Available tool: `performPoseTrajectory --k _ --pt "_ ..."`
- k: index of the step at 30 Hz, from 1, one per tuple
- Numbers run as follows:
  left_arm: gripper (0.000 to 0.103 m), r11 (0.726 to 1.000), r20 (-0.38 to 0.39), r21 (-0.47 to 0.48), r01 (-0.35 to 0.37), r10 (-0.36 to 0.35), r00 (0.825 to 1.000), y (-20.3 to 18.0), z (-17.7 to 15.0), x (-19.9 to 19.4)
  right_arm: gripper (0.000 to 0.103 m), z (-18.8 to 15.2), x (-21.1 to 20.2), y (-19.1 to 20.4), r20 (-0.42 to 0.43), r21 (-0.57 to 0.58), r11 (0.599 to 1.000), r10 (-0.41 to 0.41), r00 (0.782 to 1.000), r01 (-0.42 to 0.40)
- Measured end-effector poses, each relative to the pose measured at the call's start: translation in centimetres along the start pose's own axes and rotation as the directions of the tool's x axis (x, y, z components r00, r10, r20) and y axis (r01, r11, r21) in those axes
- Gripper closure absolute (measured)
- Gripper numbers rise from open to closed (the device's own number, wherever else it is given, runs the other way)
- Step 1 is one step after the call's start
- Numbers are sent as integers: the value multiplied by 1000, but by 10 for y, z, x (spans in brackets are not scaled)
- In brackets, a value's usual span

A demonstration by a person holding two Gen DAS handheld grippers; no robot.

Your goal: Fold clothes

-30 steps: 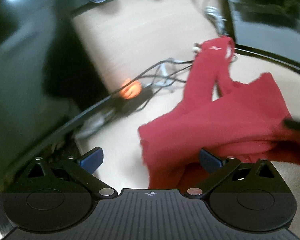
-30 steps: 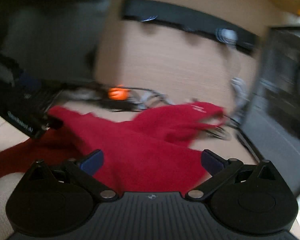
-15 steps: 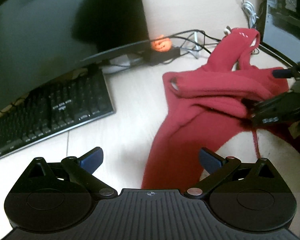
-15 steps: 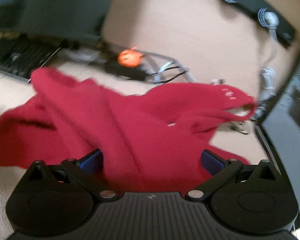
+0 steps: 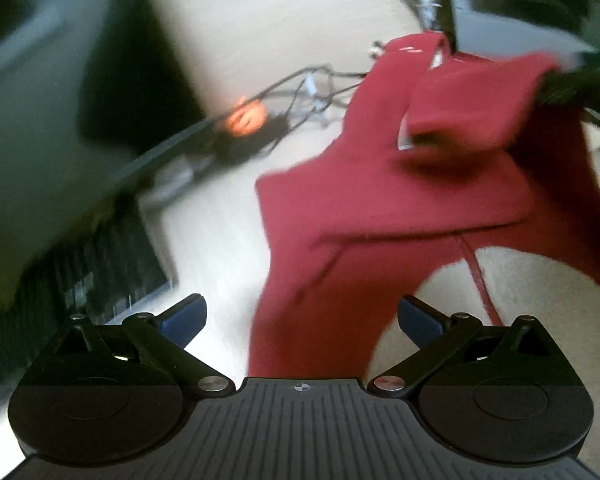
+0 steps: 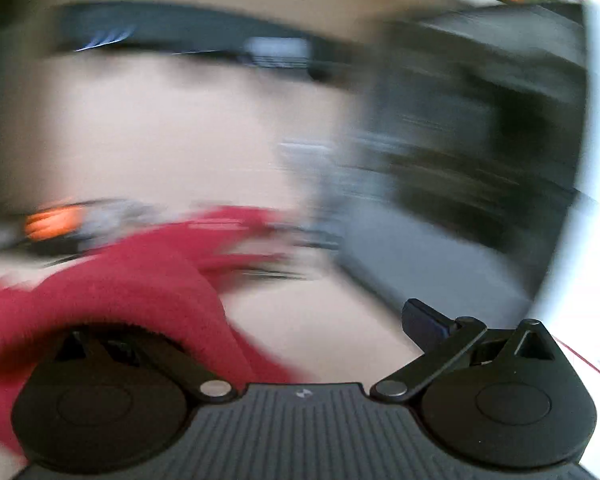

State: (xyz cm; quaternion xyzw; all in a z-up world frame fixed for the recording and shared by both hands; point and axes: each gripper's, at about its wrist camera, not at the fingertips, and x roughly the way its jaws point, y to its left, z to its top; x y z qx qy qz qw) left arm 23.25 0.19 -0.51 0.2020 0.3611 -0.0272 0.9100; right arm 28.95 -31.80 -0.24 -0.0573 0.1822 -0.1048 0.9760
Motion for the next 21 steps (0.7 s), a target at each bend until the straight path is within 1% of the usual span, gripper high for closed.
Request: performPoseTrajectory --k 1,3,5,7,8,9,10,11,12,13,14,16,18,19,21 --pt "0 999 19 45 -7 6 1000 -4 5 4 0 -3 1 -28 -26 62 995 -80 996 82" --pt "0 984 45 177 11 -19 999 -19 16 22 0 -13 2 -77 -129 177 967 -163 978 185" --pt "0 953 103 301 -34 3 995 -39 20 35 0 -24 -3 -96 -180 237 956 -131 975 172" --pt "0 905 165 416 -88 21 986 -58 23 48 0 -34 -9 -114 -224 294 942 -96 970 161" --pt "0 885 198 444 -142 57 978 -63 25 54 0 -36 -16 -114 -209 299 944 -81 975 143" --pt "0 875 231 432 -220 128 964 -60 29 59 0 -38 -22 -113 -193 304 945 -66 979 124" --pt "0 893 240 348 -285 209 948 -46 35 59 0 -37 -27 -112 -177 316 943 -50 983 105" --pt "0 903 238 253 -347 290 927 -30 42 58 0 -36 -31 -111 -166 319 943 -40 985 92" --pt "0 916 198 83 -392 370 908 2 48 51 0 -35 -33 -110 -160 313 946 -35 986 84" --pt "0 899 154 -59 -434 438 886 30 45 42 0 -33 -34 -109 -158 303 950 -28 987 75" --pt "0 860 102 -192 -473 497 862 58 41 33 0 -32 -35 -107 -154 292 955 -17 988 62" --pt "0 778 -5 -350 -522 556 831 105 14 16 0 -28 -35 -101 -149 266 964 18 989 23" --pt "0 732 -102 -431 -528 541 835 135 -19 3 0 -22 -31 -92 -154 232 972 78 985 -41" --pt "0 701 -139 -447 -556 559 817 141 -31 -2 0 -19 -29 -87 -157 215 974 109 982 -74" --pt "0 636 -190 -448 -629 620 762 144 -51 -15 0 -9 -20 -73 -152 180 972 179 972 -151"
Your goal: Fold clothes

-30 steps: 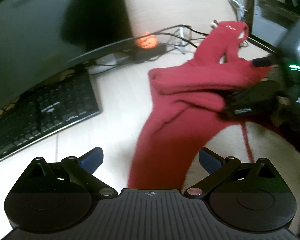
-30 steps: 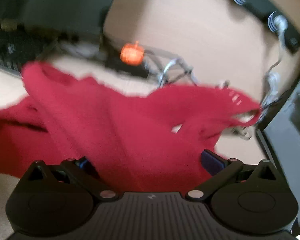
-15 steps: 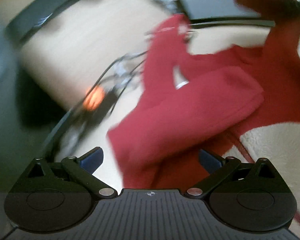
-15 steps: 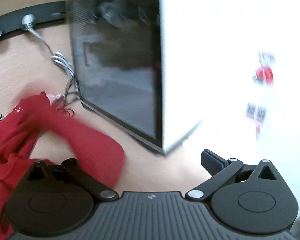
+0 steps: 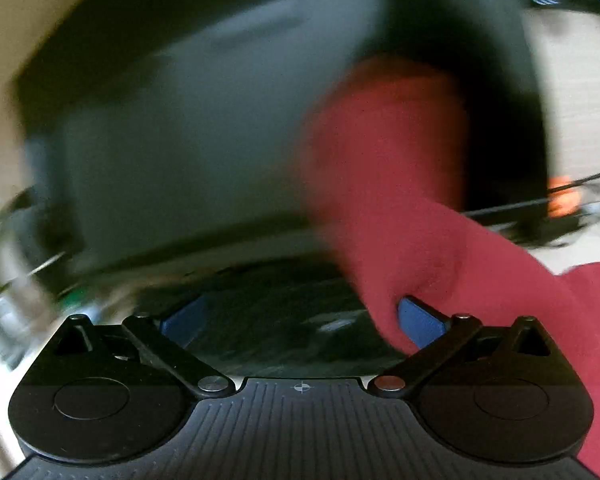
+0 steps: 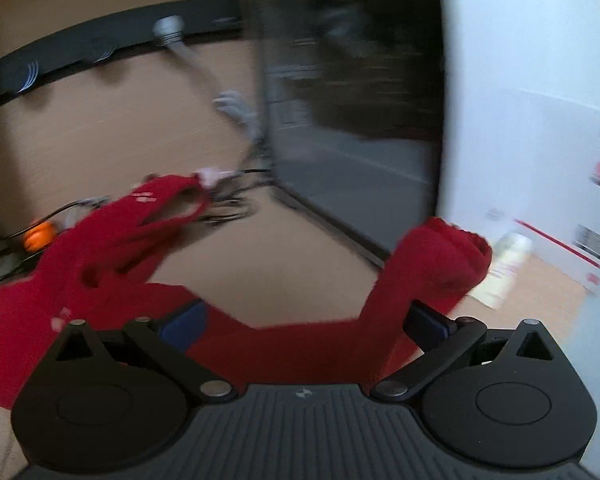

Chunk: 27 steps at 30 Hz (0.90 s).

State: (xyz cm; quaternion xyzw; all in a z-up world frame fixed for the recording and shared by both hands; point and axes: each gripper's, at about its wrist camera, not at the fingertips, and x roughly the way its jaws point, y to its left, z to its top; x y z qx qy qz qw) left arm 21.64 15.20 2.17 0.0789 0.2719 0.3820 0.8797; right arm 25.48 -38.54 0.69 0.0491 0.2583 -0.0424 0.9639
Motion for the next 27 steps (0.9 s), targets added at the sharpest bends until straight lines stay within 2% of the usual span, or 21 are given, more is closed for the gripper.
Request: performPoseTrajectory --k 2,4,5,6,7,8,9,11,13,15,17,19,21,22,23,25,27 --pt "0 997 -15 -77 10 -11 1000 16 -6 -9 0 18 10 17 13 -64 997 47 999 -46" --pt "0 974 -22 -172 147 -153 988 21 -8 -20 0 45 30 37 16 -134 987 95 995 -92" --pt "0 955 -26 -161 248 -256 966 12 -8 -24 0 59 41 47 15 -169 979 119 993 -115" --pt "0 926 -32 -144 350 -358 933 0 -8 -29 0 74 56 60 14 -199 971 135 991 -129" --pt "0 885 -40 -128 448 -456 889 -11 -9 -34 0 86 74 71 15 -226 966 132 991 -126" --pt "0 839 -56 -96 535 -541 839 -27 -11 -39 0 98 91 82 16 -254 960 130 991 -122" --pt "0 785 -75 -64 616 -619 781 -45 -15 -43 0 108 109 93 16 -282 952 127 992 -117" --pt "0 692 -125 -24 722 -718 684 -74 -25 -48 0 112 144 113 -19 -366 926 91 996 -92" --pt "0 616 -178 22 787 -772 610 -100 -38 -52 0 115 180 132 -52 -448 891 51 997 -69" --pt "0 564 -225 46 824 -798 559 -119 -52 -52 0 109 216 145 -99 -527 849 -25 995 -32" --pt "0 529 -271 29 848 -812 516 -131 -64 -50 0 104 243 148 -103 -549 836 -76 992 7" --pt "0 487 -334 -16 873 -826 455 -140 -77 -46 0 111 253 147 -39 -536 842 -95 995 59" --pt "0 488 -332 -1 873 -824 460 -139 -87 -57 0 128 246 150 66 -507 857 -70 995 94" --pt "0 484 -336 -2 875 -825 455 -141 -89 -62 0 139 236 154 132 -492 864 -41 990 102" --pt "0 479 -341 -5 878 -826 448 -143 -91 -66 0 151 215 163 215 -507 857 17 976 97" --pt "0 470 -346 -25 882 -832 434 -147 -92 -72 0 169 174 184 360 -551 830 144 922 85" --pt "0 471 -341 -63 880 -839 424 -156 -92 -75 0 183 135 206 464 -597 799 278 841 65"
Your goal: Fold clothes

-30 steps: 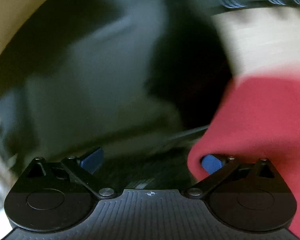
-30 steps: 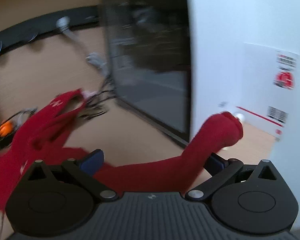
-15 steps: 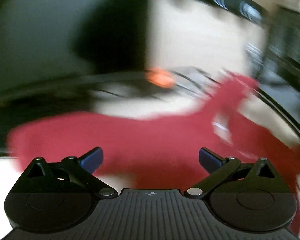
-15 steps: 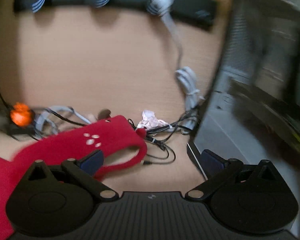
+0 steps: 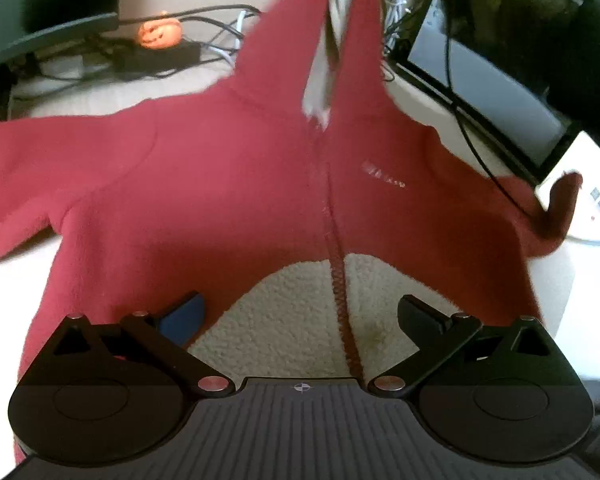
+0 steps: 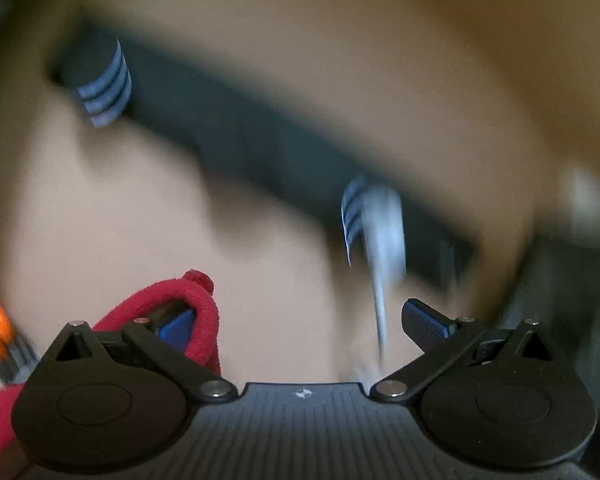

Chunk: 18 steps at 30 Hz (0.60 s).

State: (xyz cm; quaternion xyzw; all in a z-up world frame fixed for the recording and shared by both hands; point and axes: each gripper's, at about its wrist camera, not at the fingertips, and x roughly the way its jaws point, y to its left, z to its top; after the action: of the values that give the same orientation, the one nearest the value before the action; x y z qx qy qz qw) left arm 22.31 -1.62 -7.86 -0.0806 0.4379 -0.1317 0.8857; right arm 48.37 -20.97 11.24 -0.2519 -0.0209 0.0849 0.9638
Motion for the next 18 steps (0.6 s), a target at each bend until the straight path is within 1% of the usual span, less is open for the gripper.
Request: performPoseTrajectory --k 1,2,3,5,6,8,9,10,11,12,13,15,16,18 --pt "0 1000 7 -16 -5 5 1000 -5 0 5 0 21 -10 3 86 -13 1000 24 996 -23" --pt "0 999 15 -32 -17 17 1000 -12 1 11 0 42 -17 6 165 -19 999 46 985 -44" --pt "0 999 21 -35 -27 28 999 -18 9 13 0 58 -20 8 215 -25 998 57 975 -53" --pt "0 998 35 -40 -46 47 998 -31 28 20 0 80 -18 15 224 -78 996 69 972 -53" --pt "0 997 45 -59 -54 57 997 -34 41 29 0 90 -17 18 228 -104 993 75 971 -53" --pt "0 989 41 -130 -72 78 996 -28 62 45 0 112 -15 25 236 -156 986 88 968 -51" --pt "0 984 45 -160 -75 83 996 -22 68 46 0 121 -14 28 232 -180 982 97 968 -55" --pt "0 979 50 -188 -75 86 995 -16 73 46 0 114 -12 27 147 -185 978 129 981 -101" --pt "0 977 49 -205 -59 70 996 -11 74 41 0 107 -10 26 61 -185 972 161 985 -148" --pt "0 978 62 -206 -32 46 997 -6 71 30 0 100 -8 24 -26 -182 964 192 981 -194" --pt "0 979 77 -204 -5 21 997 -1 66 17 0 93 -7 23 -107 -175 956 220 970 -236" --pt "0 987 99 -164 -2 19 995 3 53 -11 0 61 -22 13 -175 -177 950 226 958 -257" --pt "0 990 112 -137 -20 36 993 3 46 -25 0 48 -31 7 -199 -174 950 223 954 -259" --pt "0 994 124 -75 -74 83 989 4 29 -51 0 25 -55 -12 -262 -108 950 257 930 -293"
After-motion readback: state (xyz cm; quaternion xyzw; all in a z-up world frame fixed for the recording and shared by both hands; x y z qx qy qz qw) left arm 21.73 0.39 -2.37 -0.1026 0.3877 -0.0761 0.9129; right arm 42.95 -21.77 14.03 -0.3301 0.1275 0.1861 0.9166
